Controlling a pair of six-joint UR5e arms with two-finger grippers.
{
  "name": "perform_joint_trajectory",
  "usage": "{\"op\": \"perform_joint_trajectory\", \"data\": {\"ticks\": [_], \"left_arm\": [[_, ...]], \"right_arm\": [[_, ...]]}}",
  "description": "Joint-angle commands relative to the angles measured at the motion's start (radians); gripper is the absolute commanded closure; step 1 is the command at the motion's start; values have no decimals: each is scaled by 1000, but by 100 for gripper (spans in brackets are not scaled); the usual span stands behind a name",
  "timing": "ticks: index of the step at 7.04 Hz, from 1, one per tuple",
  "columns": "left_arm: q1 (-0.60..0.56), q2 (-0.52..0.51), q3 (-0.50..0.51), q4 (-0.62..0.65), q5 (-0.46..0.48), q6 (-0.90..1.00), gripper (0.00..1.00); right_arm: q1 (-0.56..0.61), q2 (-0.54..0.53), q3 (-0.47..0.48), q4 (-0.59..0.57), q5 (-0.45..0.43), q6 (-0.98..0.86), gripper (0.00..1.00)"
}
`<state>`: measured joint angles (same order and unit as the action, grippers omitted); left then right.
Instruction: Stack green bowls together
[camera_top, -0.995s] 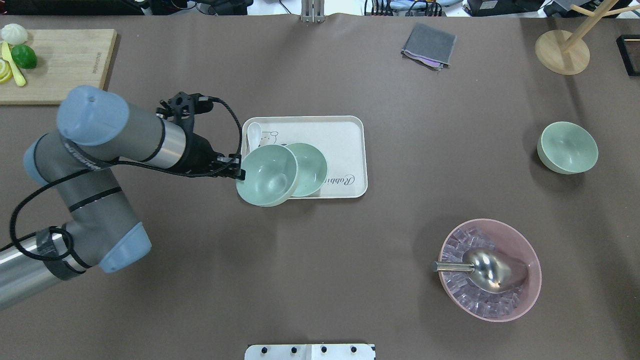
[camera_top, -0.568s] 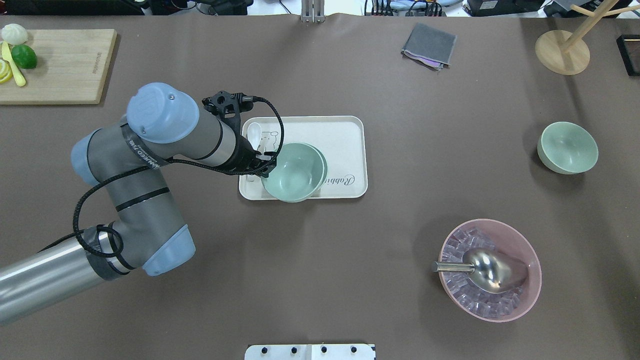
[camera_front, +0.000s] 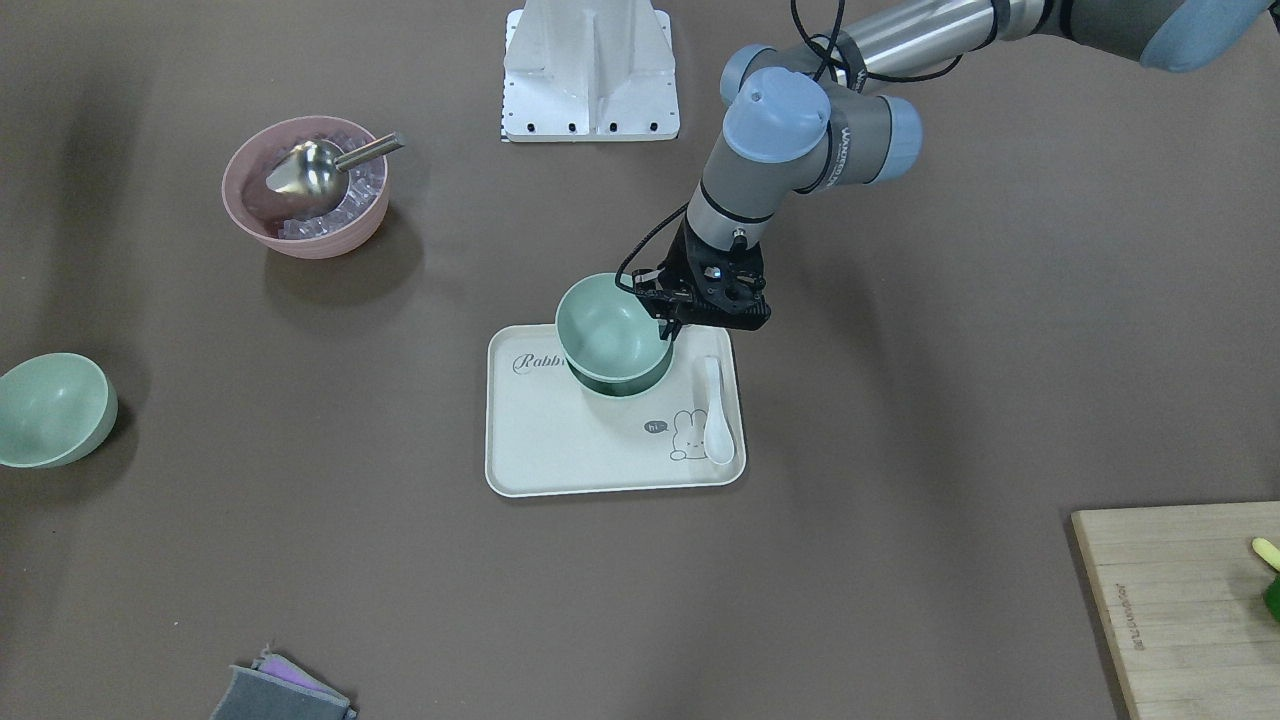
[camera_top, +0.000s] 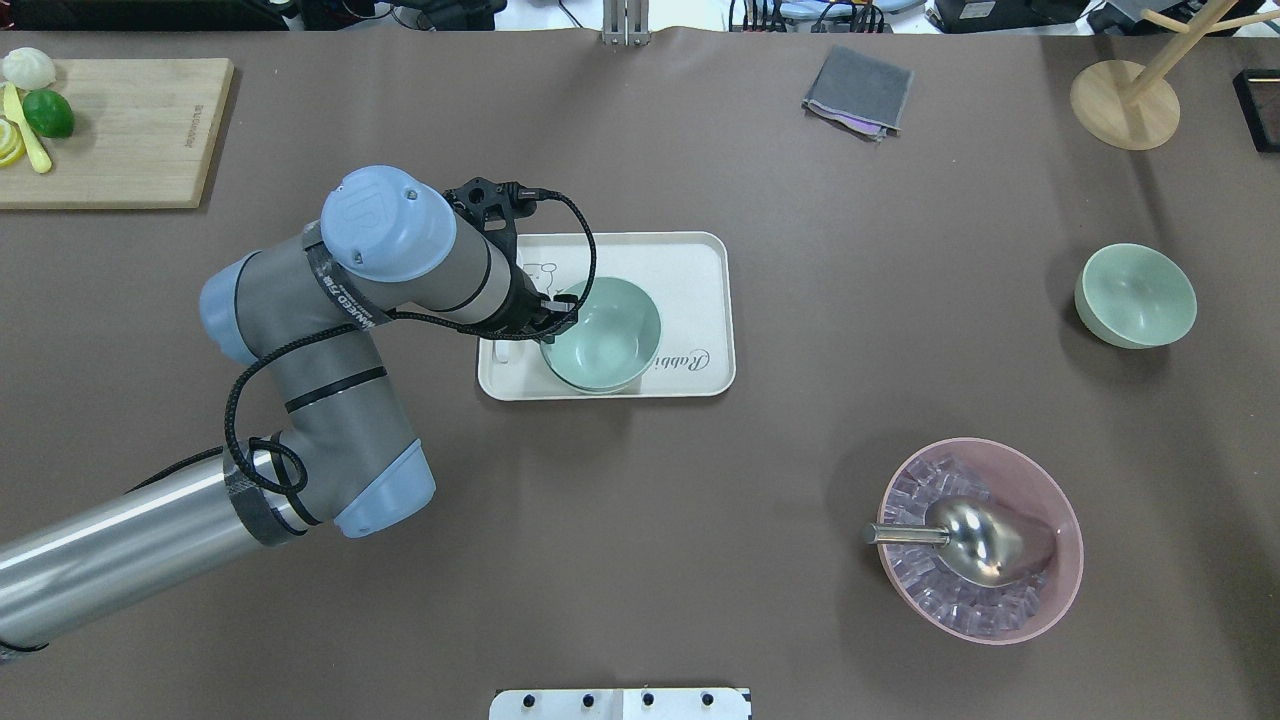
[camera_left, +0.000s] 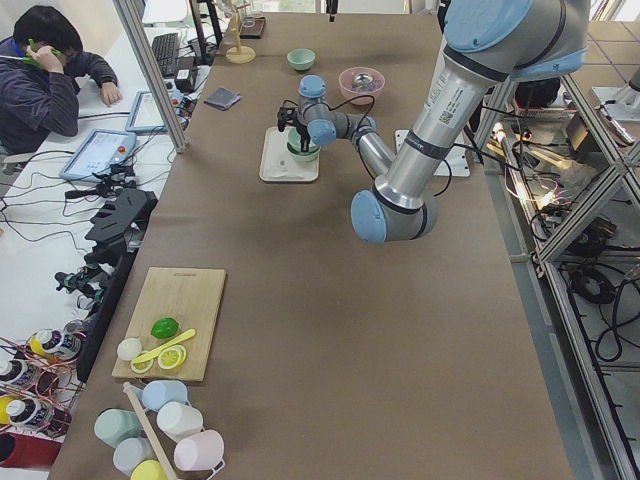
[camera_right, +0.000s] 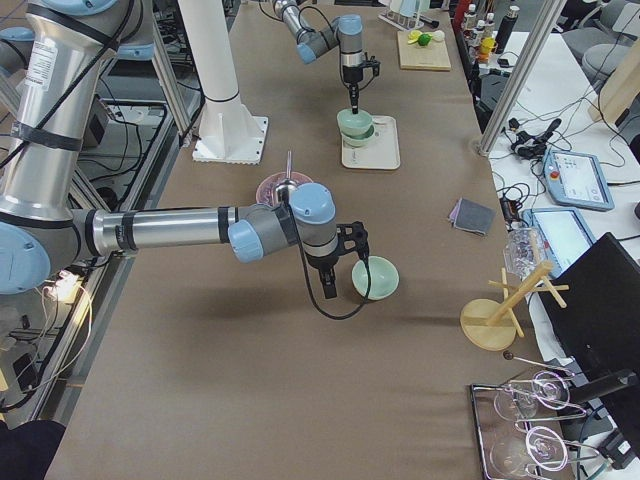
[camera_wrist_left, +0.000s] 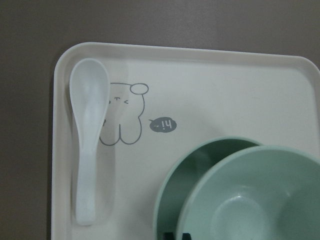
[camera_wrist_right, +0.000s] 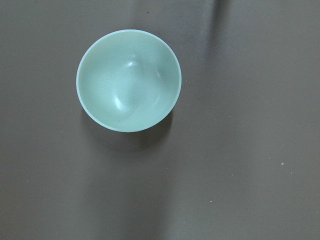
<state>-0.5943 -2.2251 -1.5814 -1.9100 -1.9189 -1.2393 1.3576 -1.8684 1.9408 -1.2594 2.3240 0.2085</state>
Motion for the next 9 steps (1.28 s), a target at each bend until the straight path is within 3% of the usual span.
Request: {"op": "perform_joint_trajectory", "data": {"ticks": [1, 8, 9], "left_arm": [[1, -5, 20, -1, 3, 1, 100], [1, -2, 20, 2, 23, 3, 98], [1, 1, 17, 2, 23, 3, 71]], "right_arm": [[0, 0, 0, 0, 0, 0, 0], [0, -2, 0, 0, 0, -1, 0], [0, -2, 0, 0, 0, -1, 0]]}}
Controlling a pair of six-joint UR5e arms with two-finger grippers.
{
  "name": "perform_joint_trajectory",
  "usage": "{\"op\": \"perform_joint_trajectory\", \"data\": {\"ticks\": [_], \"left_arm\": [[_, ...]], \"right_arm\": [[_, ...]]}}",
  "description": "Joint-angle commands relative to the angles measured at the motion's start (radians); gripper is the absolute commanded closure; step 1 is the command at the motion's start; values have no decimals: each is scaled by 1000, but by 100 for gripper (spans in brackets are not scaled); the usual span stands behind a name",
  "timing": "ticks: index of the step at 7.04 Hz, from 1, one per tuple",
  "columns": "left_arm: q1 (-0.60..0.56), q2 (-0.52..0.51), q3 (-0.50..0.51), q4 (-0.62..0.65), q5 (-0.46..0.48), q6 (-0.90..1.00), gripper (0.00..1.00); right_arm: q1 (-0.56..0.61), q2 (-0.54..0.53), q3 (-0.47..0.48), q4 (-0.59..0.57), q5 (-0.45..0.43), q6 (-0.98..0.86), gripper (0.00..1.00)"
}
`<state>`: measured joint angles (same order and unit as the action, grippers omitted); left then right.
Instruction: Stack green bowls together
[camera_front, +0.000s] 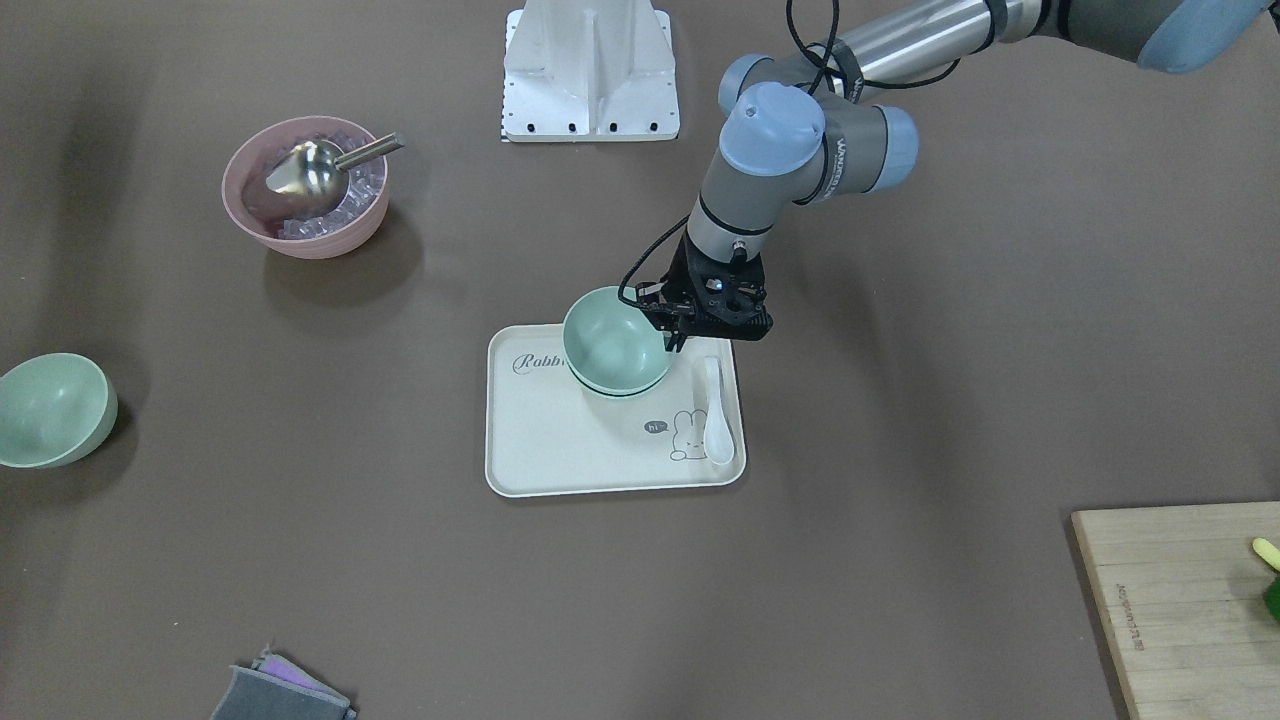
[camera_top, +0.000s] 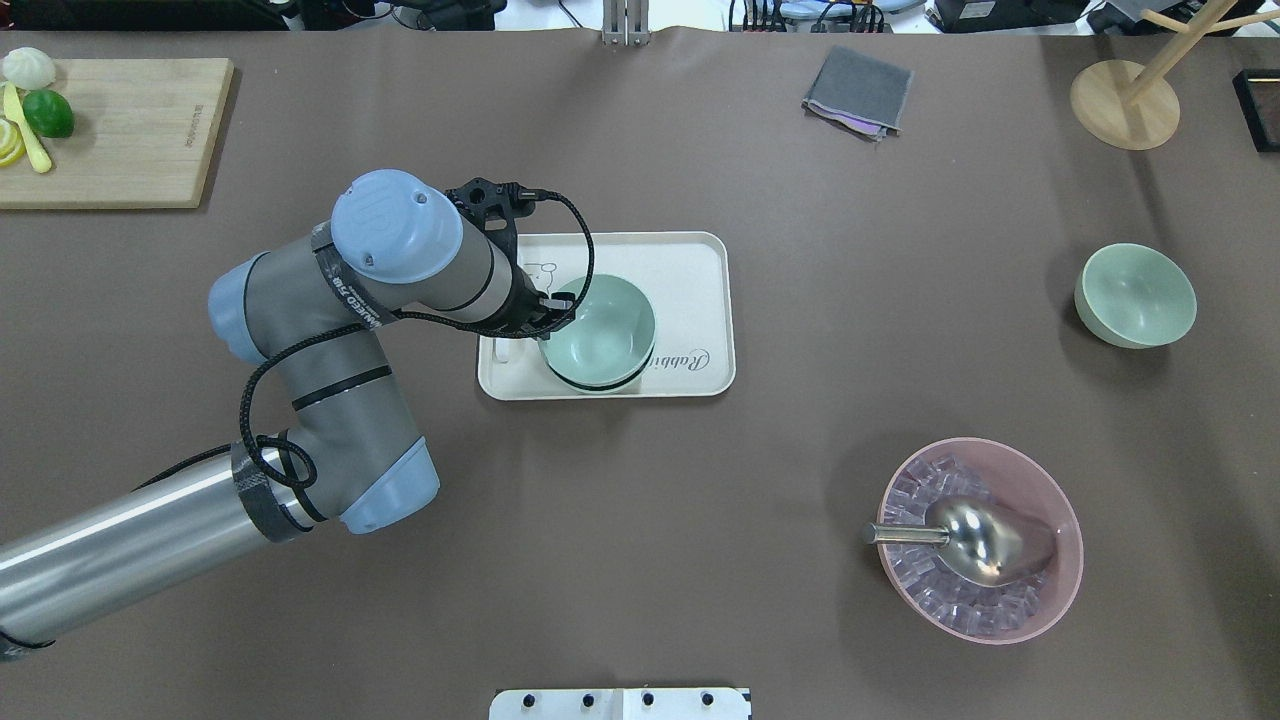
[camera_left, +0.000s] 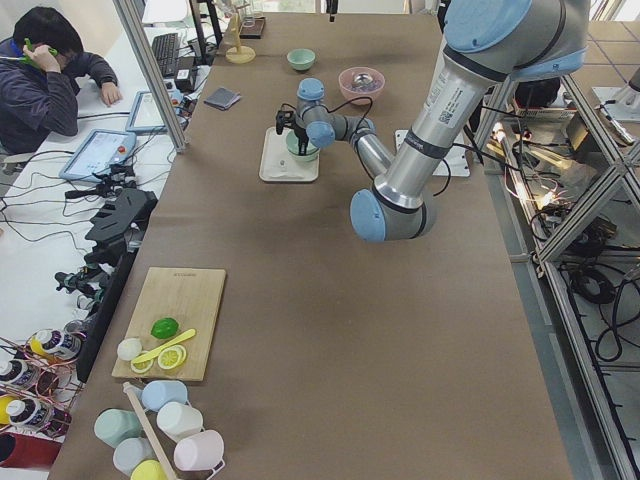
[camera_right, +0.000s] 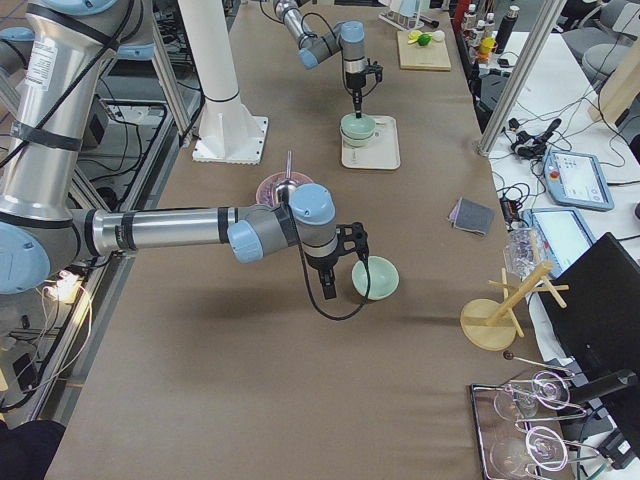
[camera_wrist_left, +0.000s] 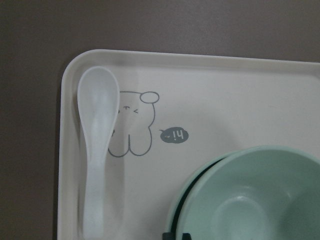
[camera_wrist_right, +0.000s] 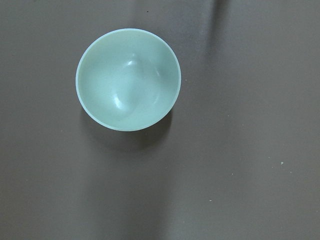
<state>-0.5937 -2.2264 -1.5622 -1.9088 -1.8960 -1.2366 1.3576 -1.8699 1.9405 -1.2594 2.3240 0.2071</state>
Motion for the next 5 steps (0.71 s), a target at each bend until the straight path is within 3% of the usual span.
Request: {"op": "perform_joint_trajectory", "data": {"ticks": [1, 2, 4, 5], "left_arm": [[0, 2, -6, 1, 0, 0, 39], [-2, 4, -9, 1, 0, 2, 7], [-9, 13, -59, 14, -9, 11, 2], [-24, 31, -112, 81, -53, 43, 2]], "right_arm": [[0, 0, 0, 0, 0, 0, 0], [0, 0, 0, 0, 0, -2, 0], [0, 0, -5, 0, -2, -2, 0], [0, 6, -21, 0, -5, -9, 0]]}}
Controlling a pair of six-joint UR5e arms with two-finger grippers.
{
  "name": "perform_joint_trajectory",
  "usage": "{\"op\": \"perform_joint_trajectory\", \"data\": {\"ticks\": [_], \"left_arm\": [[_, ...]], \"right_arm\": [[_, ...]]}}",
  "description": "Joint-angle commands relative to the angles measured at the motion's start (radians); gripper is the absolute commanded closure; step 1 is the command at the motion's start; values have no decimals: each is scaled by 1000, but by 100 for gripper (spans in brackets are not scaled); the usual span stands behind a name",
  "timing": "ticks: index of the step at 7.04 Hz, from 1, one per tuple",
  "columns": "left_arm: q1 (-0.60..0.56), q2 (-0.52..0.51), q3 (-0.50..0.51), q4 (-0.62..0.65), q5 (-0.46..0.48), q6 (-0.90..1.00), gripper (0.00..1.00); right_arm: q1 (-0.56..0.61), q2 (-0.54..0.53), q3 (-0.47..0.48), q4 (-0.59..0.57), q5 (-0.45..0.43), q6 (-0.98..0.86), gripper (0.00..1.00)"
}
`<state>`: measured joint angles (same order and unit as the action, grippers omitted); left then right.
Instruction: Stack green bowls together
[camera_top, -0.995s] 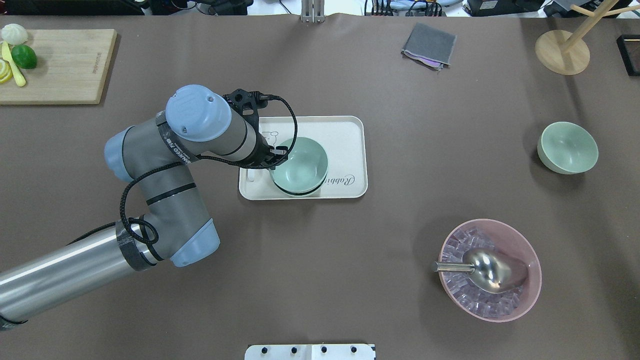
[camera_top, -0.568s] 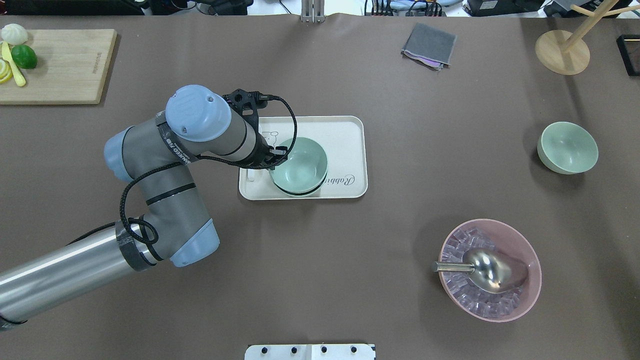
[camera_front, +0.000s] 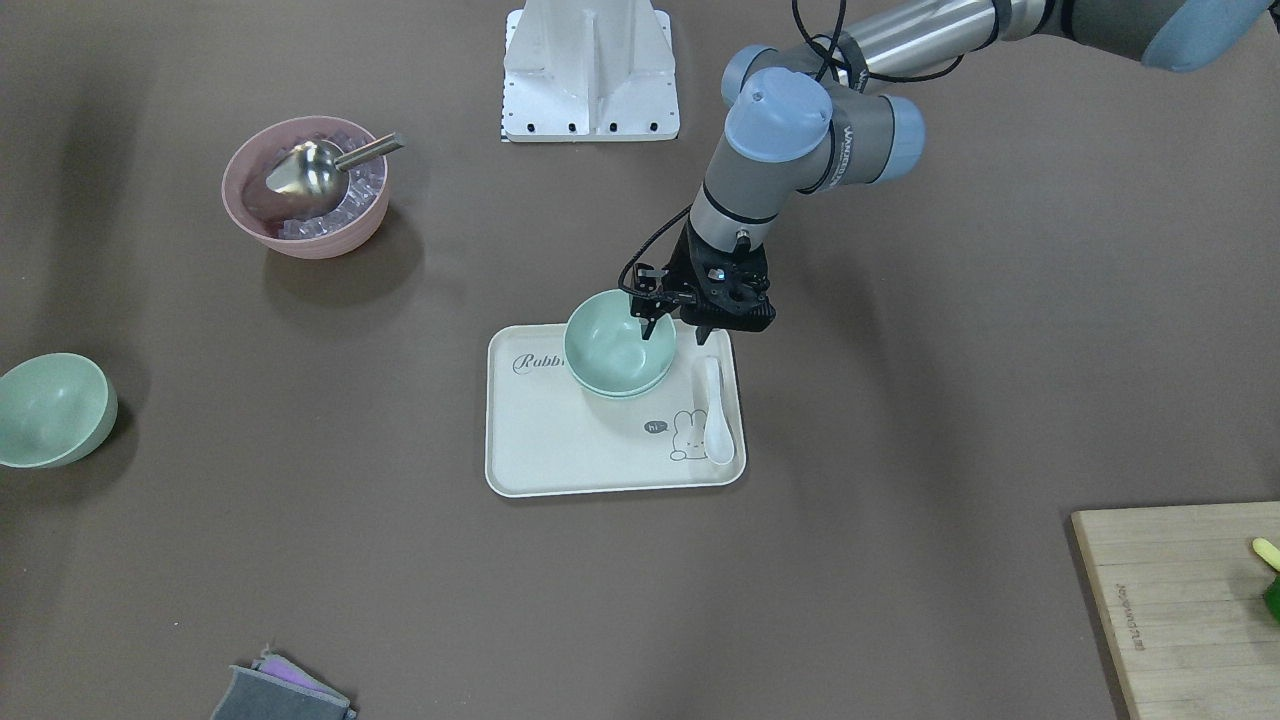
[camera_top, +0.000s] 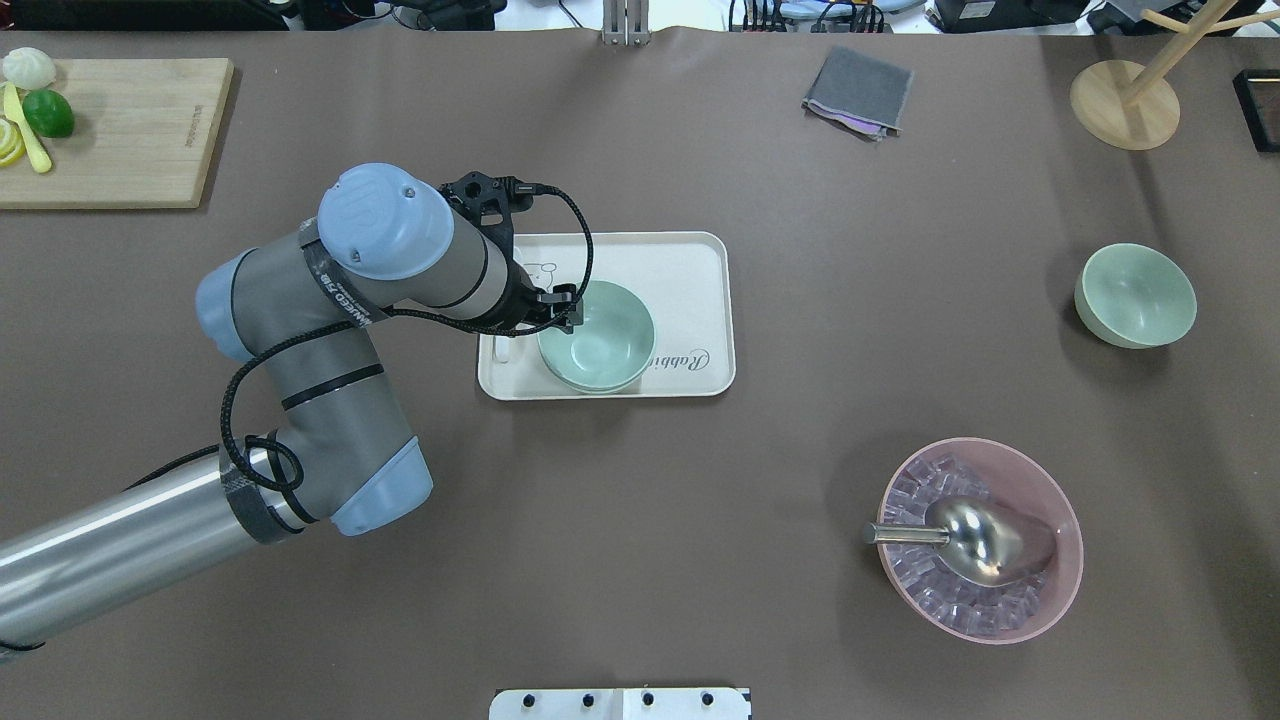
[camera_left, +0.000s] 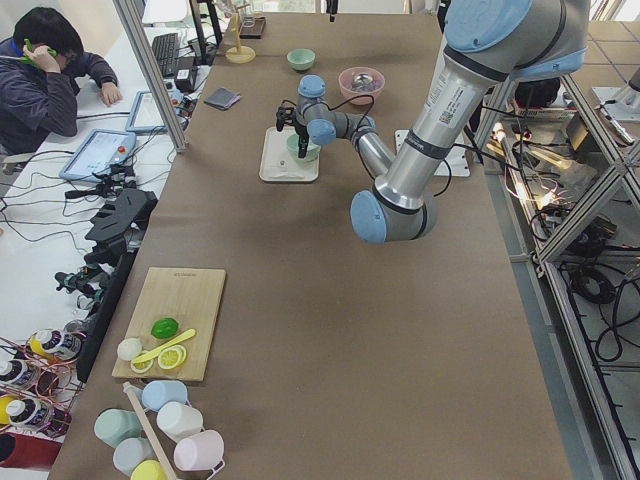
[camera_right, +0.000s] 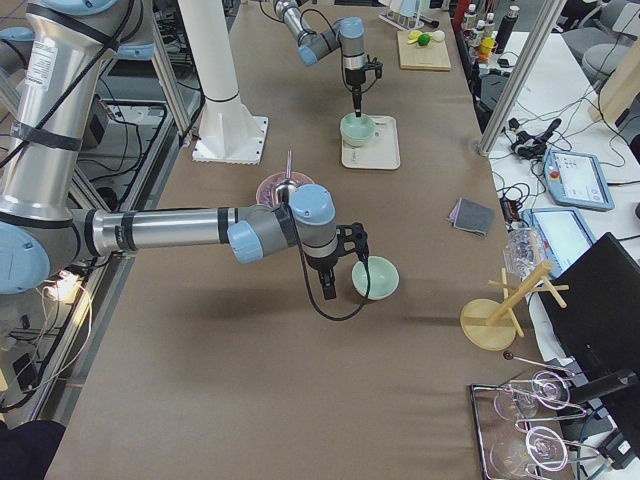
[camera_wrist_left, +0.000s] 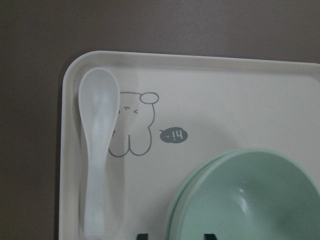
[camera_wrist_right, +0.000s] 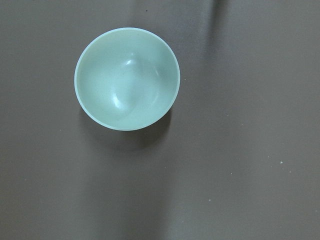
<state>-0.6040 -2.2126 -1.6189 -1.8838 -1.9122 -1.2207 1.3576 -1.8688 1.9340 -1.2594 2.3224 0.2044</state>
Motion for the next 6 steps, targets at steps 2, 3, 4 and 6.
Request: {"op": "perform_joint_trajectory", "data": {"ticks": [2, 3, 4, 6], "left_arm": [[-100, 147, -270, 223, -128, 242, 2], [-193, 275, -330, 229, -166, 423, 2], [-329, 382, -326, 230, -292, 683, 2], [-587, 561, -275, 232, -419, 1122, 2]], "right_arm": [[0, 31, -68, 0, -9, -8, 1], [0, 71, -119, 2, -11, -8, 1], [0, 127, -171, 2, -20, -6, 1], [0, 268, -313, 0, -34, 4, 3]]}}
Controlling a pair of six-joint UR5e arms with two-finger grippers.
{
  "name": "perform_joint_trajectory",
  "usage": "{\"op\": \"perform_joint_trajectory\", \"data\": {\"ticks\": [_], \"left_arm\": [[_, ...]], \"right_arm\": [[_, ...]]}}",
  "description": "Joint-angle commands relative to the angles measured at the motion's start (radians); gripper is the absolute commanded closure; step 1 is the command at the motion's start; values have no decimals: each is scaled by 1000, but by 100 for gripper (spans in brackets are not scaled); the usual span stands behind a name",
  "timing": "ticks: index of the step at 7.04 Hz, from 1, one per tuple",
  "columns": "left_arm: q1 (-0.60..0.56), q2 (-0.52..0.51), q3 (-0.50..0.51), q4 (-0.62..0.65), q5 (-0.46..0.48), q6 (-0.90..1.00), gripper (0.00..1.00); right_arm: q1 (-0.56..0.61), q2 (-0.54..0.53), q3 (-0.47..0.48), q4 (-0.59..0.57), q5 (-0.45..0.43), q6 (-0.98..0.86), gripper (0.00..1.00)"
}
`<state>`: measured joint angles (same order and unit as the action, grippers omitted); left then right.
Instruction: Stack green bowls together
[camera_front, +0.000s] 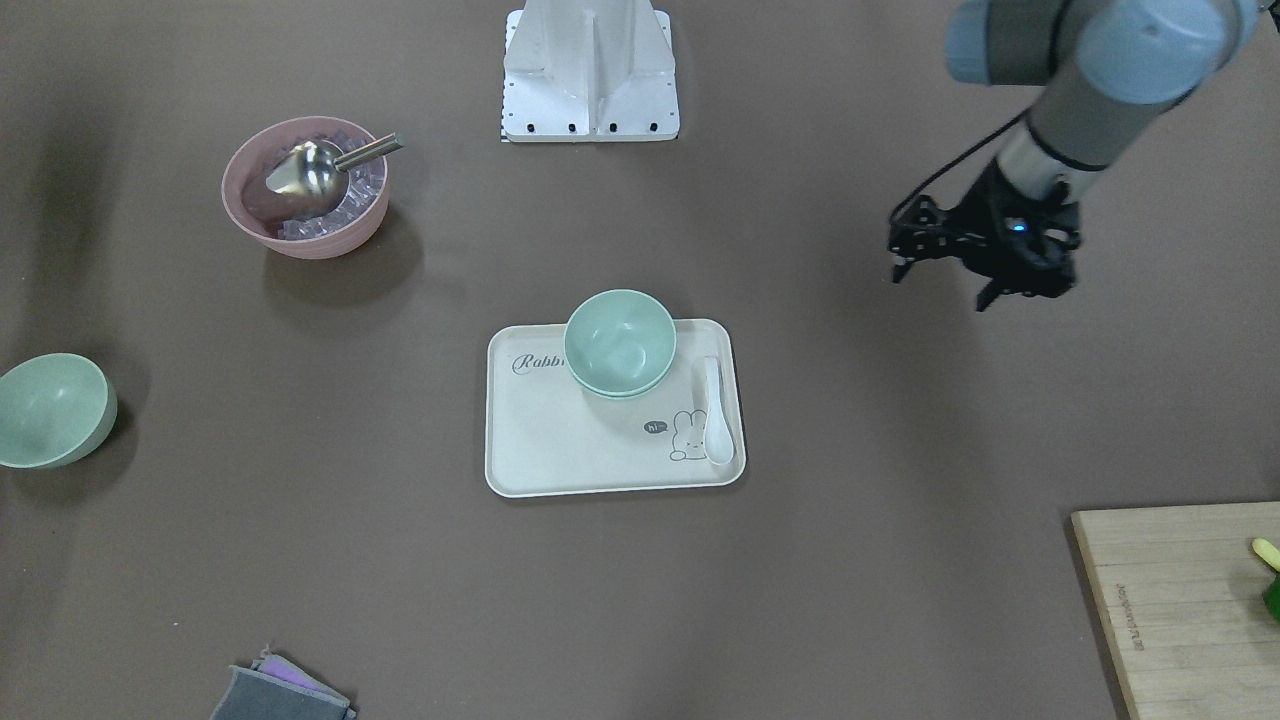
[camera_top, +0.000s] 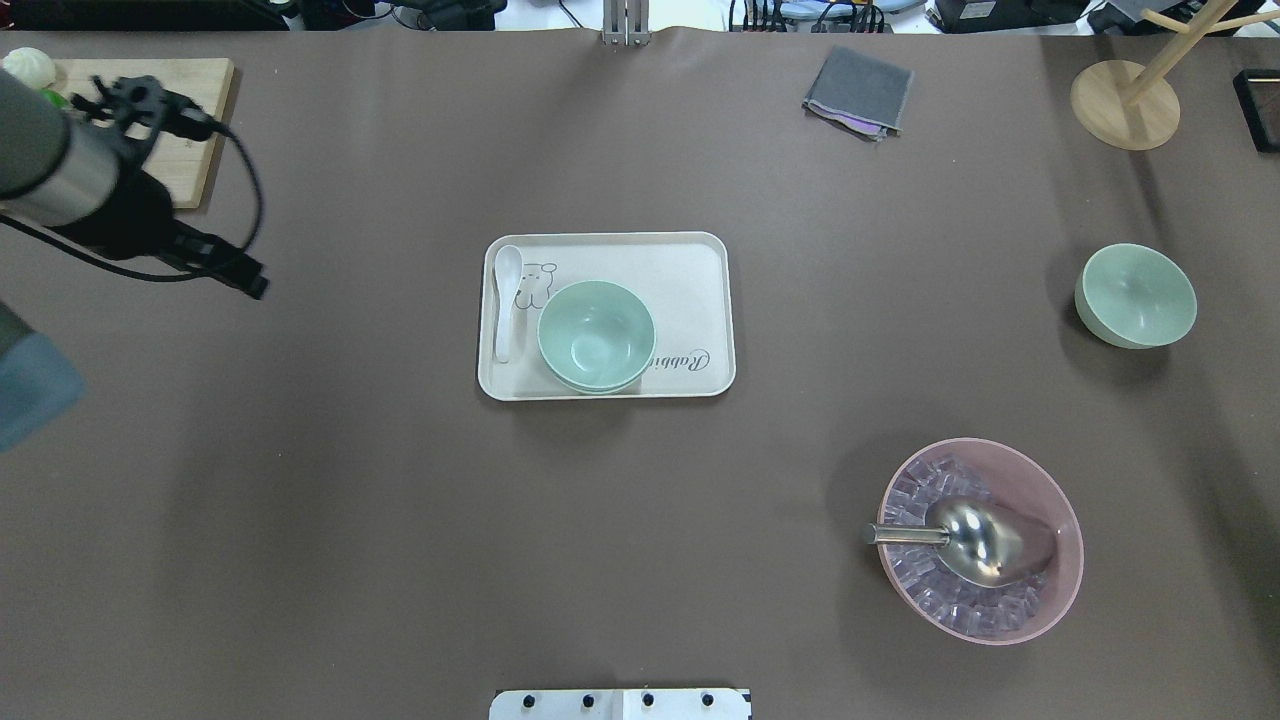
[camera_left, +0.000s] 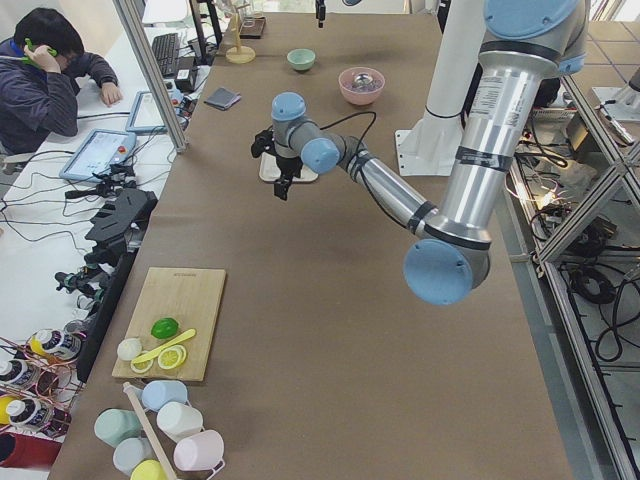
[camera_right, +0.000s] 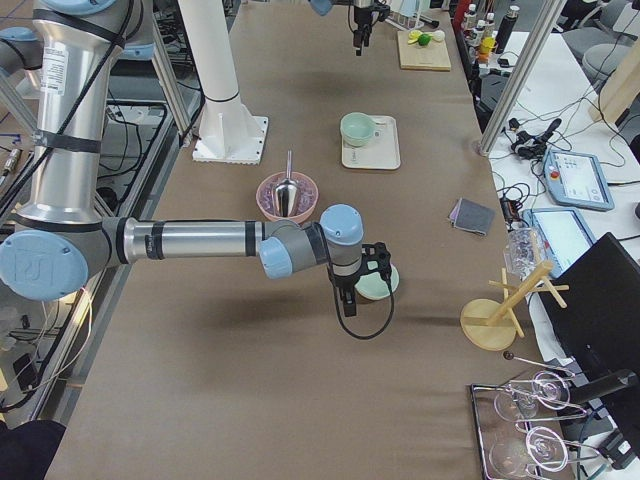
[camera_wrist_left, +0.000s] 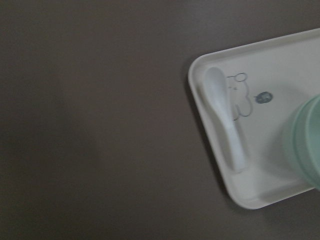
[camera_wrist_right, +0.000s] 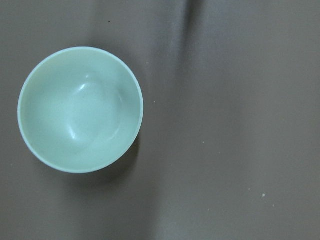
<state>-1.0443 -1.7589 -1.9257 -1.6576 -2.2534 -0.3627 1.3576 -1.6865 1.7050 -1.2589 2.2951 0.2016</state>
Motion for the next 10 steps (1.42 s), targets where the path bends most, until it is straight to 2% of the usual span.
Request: {"op": "perform_joint_trajectory", "data": {"ticks": [1, 2, 5, 7, 9, 10], "left_arm": [[-190, 180, 89, 2, -115, 322, 2], [-226, 200, 111, -7, -106, 324, 2], [-230, 216, 94, -5, -106, 324, 2], [-237, 217, 91, -5, -106, 324, 2], [-237, 217, 86, -5, -106, 324, 2], [-237, 217, 86, -7, -106, 324, 2]], "right_arm": [[0, 162, -149, -4, -6, 18, 4], [-1, 222, -204, -1, -12, 85, 7], [-67, 241, -206, 27, -26, 224, 19], [-156, 212, -251, 227, -72, 411, 20], [-163, 137, -252, 312, -82, 417, 20], [-163, 123, -252, 314, -97, 417, 25]]}}
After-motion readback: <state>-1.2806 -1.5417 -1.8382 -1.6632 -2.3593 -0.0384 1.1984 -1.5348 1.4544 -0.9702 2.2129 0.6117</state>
